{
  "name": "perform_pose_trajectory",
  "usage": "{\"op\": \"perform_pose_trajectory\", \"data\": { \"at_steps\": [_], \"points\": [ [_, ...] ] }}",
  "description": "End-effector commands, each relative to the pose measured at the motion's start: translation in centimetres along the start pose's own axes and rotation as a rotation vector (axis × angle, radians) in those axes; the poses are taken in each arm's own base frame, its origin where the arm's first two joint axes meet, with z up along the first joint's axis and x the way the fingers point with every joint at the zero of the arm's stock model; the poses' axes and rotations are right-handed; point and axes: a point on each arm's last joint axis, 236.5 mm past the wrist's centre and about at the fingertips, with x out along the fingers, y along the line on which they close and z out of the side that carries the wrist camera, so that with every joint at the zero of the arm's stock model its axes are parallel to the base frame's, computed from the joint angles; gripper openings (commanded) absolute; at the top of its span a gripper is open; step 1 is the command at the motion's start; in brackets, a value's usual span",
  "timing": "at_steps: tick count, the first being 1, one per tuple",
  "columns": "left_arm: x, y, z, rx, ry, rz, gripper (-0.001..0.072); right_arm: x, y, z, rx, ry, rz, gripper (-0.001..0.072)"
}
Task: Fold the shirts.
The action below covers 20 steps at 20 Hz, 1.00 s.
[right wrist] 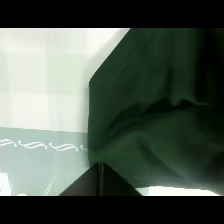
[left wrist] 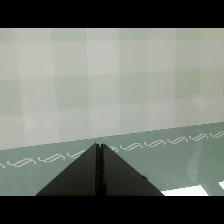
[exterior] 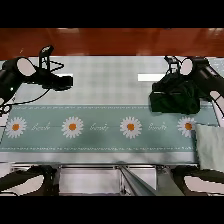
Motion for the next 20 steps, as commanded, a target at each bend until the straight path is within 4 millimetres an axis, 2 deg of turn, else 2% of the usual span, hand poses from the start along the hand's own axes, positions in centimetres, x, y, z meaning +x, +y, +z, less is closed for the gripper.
{"op": "perform_pose_trajectory", "data": {
  "at_steps": [1,10,14,16,19,20],
  "points": [
    [0.0,0.0,0.0,0.000,-0.001,0.000,0.0021,0.0,0.0,0.0,0.001,0.000,0.000,0.0024],
    [0.0,0.0,0.0,0.000,-0.001,0.000,0.0021,0.0,0.0,0.0,0.001,0.000,0.000,0.0023],
    [0.1,0.1,1.1,0.000,-0.045,0.001,0.0021,0.0,0.0,0.3,0.001,-0.011,0.002,0.0024],
    [0.0,0.0,2.5,0.000,-0.103,0.000,0.0021,-0.2,0.0,2.9,-0.005,-0.122,0.002,0.0024],
    [0.0,0.0,2.5,-0.001,-0.103,-0.001,0.0021,-0.8,0.9,5.4,0.013,-0.228,0.041,0.0027],
    [0.0,0.0,2.5,-0.001,-0.103,-0.001,0.0021,-1.3,0.4,6.2,0.009,-0.254,0.028,0.0117]
  ]
}}
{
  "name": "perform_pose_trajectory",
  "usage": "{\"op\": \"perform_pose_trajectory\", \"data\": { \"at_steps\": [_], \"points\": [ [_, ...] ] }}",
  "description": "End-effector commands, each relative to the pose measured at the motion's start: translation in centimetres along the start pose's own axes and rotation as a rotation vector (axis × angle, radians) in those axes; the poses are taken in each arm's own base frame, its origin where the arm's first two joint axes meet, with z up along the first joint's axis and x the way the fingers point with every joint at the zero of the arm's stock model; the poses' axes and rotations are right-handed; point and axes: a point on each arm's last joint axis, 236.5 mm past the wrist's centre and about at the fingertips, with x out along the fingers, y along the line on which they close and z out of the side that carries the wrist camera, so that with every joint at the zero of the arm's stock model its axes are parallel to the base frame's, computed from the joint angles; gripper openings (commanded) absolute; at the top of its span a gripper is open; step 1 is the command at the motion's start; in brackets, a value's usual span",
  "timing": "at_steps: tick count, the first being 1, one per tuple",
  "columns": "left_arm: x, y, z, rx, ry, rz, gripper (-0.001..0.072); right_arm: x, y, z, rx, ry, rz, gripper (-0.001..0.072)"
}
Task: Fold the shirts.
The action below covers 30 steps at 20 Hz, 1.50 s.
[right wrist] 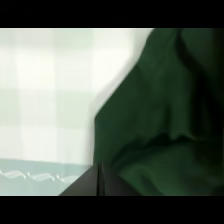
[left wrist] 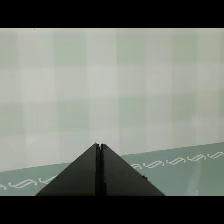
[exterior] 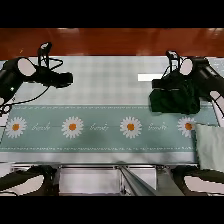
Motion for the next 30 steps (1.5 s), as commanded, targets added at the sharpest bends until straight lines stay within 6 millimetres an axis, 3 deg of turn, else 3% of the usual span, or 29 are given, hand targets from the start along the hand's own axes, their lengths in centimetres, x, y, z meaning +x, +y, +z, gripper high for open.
{"op": "perform_pose_trajectory", "data": {
  "at_steps": [1,2,3,4,6,7,9,12,14,16,20,21,23,25,27,29,30],
  "points": [
    [0.0,0.0,0.1,0.000,-0.002,0.000,0.0023,-1.2,-0.5,3.6,-0.006,-0.129,-0.011,0.0357],
    [-0.1,0.2,-0.6,0.017,0.029,0.005,0.0101,-2.3,-1.6,4.8,-0.027,-0.156,-0.048,0.0419],
    [-0.1,0.5,-1.5,0.040,0.065,0.011,0.0336,-3.9,-3.4,6.1,-0.046,-0.182,-0.113,0.0419],
    [-0.3,1.4,-2.5,0.049,0.112,0.044,0.0511,-5.8,-5.8,7.4,-0.055,-0.211,-0.188,0.0419],
    [-1.2,3.9,-5.4,0.073,0.244,0.122,0.0510,-8.9,-11.1,8.3,-0.018,-0.225,-0.316,0.0419],
    [-1.7,4.6,-6.8,0.063,0.304,0.137,0.0510,-9.3,-13.4,7.9,0.033,-0.210,-0.336,0.0419],
    [-2.1,5.0,-8.7,0.046,0.347,0.138,0.0510,-8.0,-16.9,5.3,0.165,-0.122,-0.307,0.0418],
    [-2.2,3.3,-11.7,-0.006,0.349,0.059,0.0510,-4.3,-19.9,1.0,0.265,0.002,-0.267,0.0418],
    [-2.3,2.6,-14.5,-0.010,0.367,0.011,0.0510,-1.3,-20.5,-1.8,0.279,0.091,-0.240,0.0418],
    [-2.2,2.6,-16.9,-0.030,0.362,0.000,0.0510,1.4,-19.8,-3.1,0.278,0.157,-0.190,0.0418],
    [-2.2,2.4,-18.1,-0.048,0.347,-0.014,0.0510,4.4,-19.5,-2.1,0.325,0.123,-0.152,0.0403],
    [-2.2,2.3,-18.0,-0.052,0.346,-0.021,0.0510,4.7,-19.4,-2.1,0.330,0.122,-0.145,0.0347],
    [-2.2,2.3,-18.0,-0.051,0.345,-0.021,0.0510,4.6,-18.4,-1.9,0.319,0.122,-0.101,0.0020],
    [-2.5,2.6,-17.4,-0.040,0.328,-0.012,0.0509,3.1,-16.7,-0.8,0.286,0.087,-0.037,0.0023],
    [-3.8,3.7,-14.9,-0.032,0.260,0.020,0.0509,-1.1,-16.5,1.9,0.252,-0.016,-0.047,0.0023],
    [-6.4,4.3,-11.1,-0.050,0.137,0.032,0.0509,-8.1,-16.0,6.3,0.206,-0.201,-0.064,0.0023],
    [-7.9,4.4,-9.3,-0.056,0.070,0.037,0.0509,-12.7,-15.2,8.7,0.185,-0.319,-0.065,0.0023]
  ]
}}
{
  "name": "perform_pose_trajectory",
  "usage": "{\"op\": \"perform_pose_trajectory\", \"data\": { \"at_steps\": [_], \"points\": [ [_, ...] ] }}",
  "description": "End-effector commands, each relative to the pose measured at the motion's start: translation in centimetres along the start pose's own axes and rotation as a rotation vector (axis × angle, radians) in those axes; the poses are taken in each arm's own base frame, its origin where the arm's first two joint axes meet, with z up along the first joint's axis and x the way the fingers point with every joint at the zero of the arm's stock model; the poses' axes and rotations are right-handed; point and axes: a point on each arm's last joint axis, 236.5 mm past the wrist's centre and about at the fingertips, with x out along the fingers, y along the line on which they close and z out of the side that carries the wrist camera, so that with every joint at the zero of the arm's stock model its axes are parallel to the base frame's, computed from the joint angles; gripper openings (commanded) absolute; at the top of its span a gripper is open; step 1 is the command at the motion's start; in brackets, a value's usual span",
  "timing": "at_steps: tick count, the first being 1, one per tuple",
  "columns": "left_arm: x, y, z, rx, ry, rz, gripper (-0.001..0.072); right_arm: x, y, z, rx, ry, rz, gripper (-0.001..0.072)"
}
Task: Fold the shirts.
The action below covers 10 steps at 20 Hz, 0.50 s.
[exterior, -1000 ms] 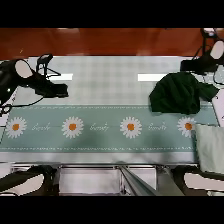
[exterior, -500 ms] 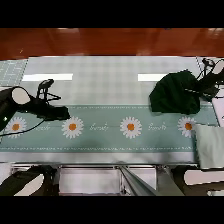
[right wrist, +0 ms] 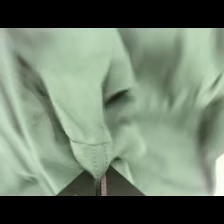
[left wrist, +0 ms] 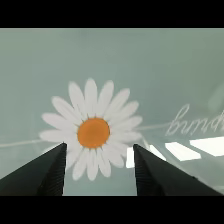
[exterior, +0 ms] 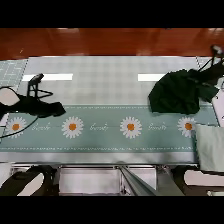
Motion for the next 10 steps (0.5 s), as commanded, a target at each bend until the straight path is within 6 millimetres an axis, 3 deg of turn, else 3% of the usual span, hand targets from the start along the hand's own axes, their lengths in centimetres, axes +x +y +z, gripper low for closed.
{"op": "perform_pose_trajectory", "data": {
  "at_steps": [1,3,6,8,10],
  "points": [
    [-5.8,0.7,4.5,-0.009,-0.207,0.024,0.0509,-12.8,3.3,7.2,-0.069,-0.332,0.047,0.0023],
    [-9.0,0.2,6.0,0.006,-0.318,0.027,0.0509,-22.1,6.2,10.0,-0.128,-0.548,0.074,0.0023],
    [-11.1,-0.7,5.0,0.030,-0.363,0.022,0.0508,-33.5,11.1,10.3,-0.224,-0.763,0.145,0.0023],
    [-11.7,-0.9,4.1,0.038,-0.380,0.021,0.0508,-39.3,14.1,9.4,-0.281,-0.873,0.204,0.0023],
    [-12.1,-1.0,3.8,0.043,-0.395,0.021,0.0508,-43.7,16.8,8.4,-0.328,-0.962,0.270,0.0022]
  ]
}}
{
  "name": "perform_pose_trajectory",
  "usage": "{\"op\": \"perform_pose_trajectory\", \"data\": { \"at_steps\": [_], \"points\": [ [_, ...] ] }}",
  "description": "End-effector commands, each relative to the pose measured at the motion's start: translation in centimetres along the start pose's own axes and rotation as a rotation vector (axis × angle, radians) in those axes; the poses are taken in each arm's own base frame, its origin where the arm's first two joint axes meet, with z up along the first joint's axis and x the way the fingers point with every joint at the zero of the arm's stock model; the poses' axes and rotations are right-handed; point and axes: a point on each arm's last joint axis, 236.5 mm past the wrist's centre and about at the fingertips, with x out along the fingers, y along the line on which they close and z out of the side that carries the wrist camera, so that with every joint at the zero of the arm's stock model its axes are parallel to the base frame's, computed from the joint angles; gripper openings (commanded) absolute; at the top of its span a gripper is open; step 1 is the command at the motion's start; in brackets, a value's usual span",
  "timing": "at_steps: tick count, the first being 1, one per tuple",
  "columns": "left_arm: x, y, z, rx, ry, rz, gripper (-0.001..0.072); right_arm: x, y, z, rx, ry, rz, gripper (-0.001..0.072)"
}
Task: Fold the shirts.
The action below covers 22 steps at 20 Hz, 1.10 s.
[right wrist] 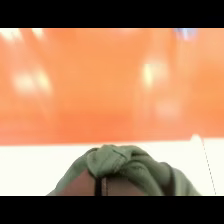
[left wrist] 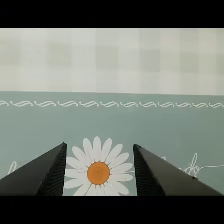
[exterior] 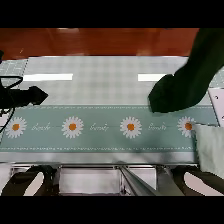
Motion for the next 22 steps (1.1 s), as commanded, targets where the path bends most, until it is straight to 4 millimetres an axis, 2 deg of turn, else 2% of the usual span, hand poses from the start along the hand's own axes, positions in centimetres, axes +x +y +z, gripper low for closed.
{"op": "perform_pose_trajectory", "data": {
  "at_steps": [1,3,4,8,10,11,15,18,20,21,22],
  "points": [
    [-1.4,-0.3,0.0,0.009,-0.043,-0.002,0.0508,-6.7,5.7,6.1,-0.057,-0.193,0.118,0.0022],
    [-1.5,-0.3,0.0,0.009,-0.043,-0.002,0.0508,-8.0,8.7,6.4,-0.075,-0.217,0.196,0.0022],
    [-1.5,-0.3,0.0,0.010,-0.043,-0.002,0.0508,-8.2,10.4,5.8,-0.088,-0.199,0.238,0.0022],
    [-1.5,-0.3,0.0,0.009,-0.043,-0.002,0.0508,-7.8,18.0,0.2,-0.190,-0.036,0.391,0.0022],
    [-1.5,-0.4,0.0,0.009,-0.043,-0.003,0.0508,-6.8,21.9,-4.5,-0.217,0.090,0.474,0.0023],
    [-1.4,-0.4,0.0,0.008,-0.043,-0.005,0.0508,-6.1,24.0,-7.6,-0.232,0.175,0.516,0.0023],
    [-1.4,-0.6,0.0,0.005,-0.042,-0.012,0.0508,-3.5,32.7,-21.7,-0.312,0.485,0.639,0.0023],
    [-1.3,-1.0,0.0,-0.005,-0.038,-0.031,0.0508,-1.2,38.0,-31.6,-0.315,0.650,0.690,0.0023],
    [-1.2,-1.1,0.0,-0.007,-0.035,-0.036,0.0508,0.5,40.6,-35.9,-0.269,0.723,0.721,0.0023],
    [-1.2,-1.1,-0.1,-0.007,-0.034,-0.036,0.0508,1.5,41.6,-37.5,-0.234,0.748,0.725,0.0040],
    [-1.2,-1.1,-0.1,-0.007,-0.033,-0.036,0.0508,2.4,41.8,-38.7,-0.190,0.775,0.711,0.0246]
  ]
}}
